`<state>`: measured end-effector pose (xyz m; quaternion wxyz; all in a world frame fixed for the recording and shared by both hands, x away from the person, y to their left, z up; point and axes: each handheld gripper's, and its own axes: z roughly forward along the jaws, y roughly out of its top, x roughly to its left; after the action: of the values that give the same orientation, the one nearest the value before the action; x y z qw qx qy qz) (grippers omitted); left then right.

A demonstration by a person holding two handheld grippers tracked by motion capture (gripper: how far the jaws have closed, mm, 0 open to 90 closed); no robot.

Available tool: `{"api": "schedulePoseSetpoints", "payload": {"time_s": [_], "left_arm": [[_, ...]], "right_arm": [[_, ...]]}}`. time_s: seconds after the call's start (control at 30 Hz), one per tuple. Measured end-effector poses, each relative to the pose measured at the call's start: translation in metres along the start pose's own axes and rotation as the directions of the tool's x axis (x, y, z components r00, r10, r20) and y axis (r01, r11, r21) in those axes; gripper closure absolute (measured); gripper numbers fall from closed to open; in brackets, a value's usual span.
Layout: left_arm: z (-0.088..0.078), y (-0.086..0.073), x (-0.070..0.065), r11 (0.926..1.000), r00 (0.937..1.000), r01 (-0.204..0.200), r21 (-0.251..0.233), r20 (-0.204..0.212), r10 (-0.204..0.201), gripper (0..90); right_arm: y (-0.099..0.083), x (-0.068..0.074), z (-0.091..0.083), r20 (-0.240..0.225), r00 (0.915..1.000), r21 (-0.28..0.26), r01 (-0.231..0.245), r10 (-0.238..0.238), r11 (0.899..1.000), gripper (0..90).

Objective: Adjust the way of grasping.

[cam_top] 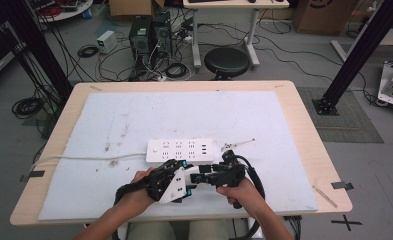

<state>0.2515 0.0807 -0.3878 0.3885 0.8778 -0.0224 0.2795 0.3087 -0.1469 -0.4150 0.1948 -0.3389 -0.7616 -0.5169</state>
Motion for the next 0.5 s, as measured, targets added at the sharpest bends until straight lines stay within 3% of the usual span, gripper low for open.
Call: {"api": "schedulePoseSetpoints", "payload": {"time_s": [0.5], "left_arm": [[0.0015, 0.0031, -0.0004, 0.9999, 0.9999, -0.010, -0.010, 0.005, 0.010, 42.4]], "right_arm": [[0.0009, -0.0052, 0.0051, -0.069, 0.9973, 0.021, -0.021, 0.023, 1.000, 40.8]]}}
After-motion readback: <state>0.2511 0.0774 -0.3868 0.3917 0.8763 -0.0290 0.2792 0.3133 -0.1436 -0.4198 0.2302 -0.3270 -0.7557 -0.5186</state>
